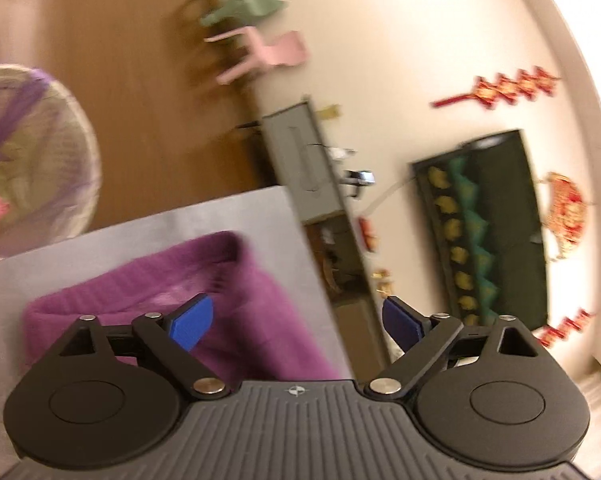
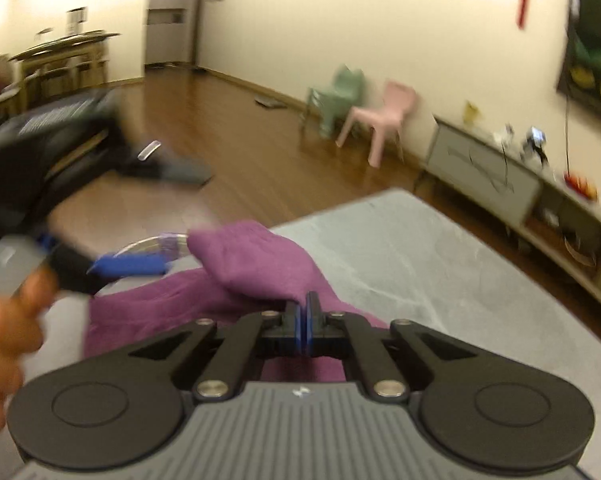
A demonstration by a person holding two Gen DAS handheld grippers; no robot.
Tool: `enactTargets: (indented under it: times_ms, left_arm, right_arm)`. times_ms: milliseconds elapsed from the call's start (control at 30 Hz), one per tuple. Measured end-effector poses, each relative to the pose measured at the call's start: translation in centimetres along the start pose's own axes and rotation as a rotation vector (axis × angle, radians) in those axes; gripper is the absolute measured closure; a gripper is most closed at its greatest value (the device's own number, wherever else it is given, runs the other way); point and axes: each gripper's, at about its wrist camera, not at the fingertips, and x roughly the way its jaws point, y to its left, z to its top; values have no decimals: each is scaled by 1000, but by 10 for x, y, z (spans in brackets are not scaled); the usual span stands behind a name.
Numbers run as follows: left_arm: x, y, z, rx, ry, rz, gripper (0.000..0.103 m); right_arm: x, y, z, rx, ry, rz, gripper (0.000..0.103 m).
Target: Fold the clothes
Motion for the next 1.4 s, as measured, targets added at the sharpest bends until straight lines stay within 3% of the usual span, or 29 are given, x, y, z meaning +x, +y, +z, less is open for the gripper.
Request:
enactTargets:
  times_ms: [200, 300, 400, 567, 600, 633, 667, 733, 767, 867, 933, 967, 1067, 1233, 1267, 1400]
  left_arm:
    - [6, -2, -12, -15, 71, -8, 7]
    - [-12, 3, -18, -94, 56, -35, 7]
    - [-21, 6, -31, -155, 75, -81, 4]
    - [5, 2, -41, -131, 92, -7, 6]
    - [10, 1, -40, -120, 81, 0, 10]
    - [14, 0, -39, -103, 72, 8, 32]
    - [16, -3, -38, -72, 71, 15, 69]
    - [4, -12, -35, -34, 64, -20, 86]
    - [-5, -15, -33, -22, 58, -31, 89]
    - [-39, 1, -36, -19, 64, 67, 89]
    - [-61, 11, -38, -16, 67, 132, 89]
    - [-72, 16, -39, -15, 69, 165, 90]
    - [-78, 32, -35, -27, 66, 263, 90]
    - [-64, 11, -38, 21, 62, 211, 90]
    - [-61, 7, -41, 31, 69, 202, 90]
    - [-56, -6, -49, 61, 66, 179, 90]
  right_arm:
    - [-19, 10, 2, 45, -31, 20, 100]
    - [-19, -9, 9, 149, -41, 4, 100]
    - [-15, -34, 16, 300, -33, 49, 100]
    - [-16, -40, 10, 391, 4, 135, 100]
    - [-18, -38, 6, 399, 11, 148, 100]
    - [-20, -36, 1, 407, 16, 159, 100]
    - [-23, -35, -4, 411, 19, 168, 100]
    - [-35, -32, -11, 398, 6, 172, 100]
    - [-41, -31, -15, 388, -2, 171, 100]
    - [-71, -27, -31, 332, -33, 251, 91]
    - [-93, -27, -47, 293, -38, 288, 48]
    - [-102, -28, -62, 274, -18, 269, 43]
    - [-128, -51, -114, 281, 75, 161, 43]
    - [-169, -109, -187, 321, 175, -188, 42]
    - [-172, -116, -194, 321, 182, -219, 42]
    - [-158, -113, -196, 260, 172, -192, 43]
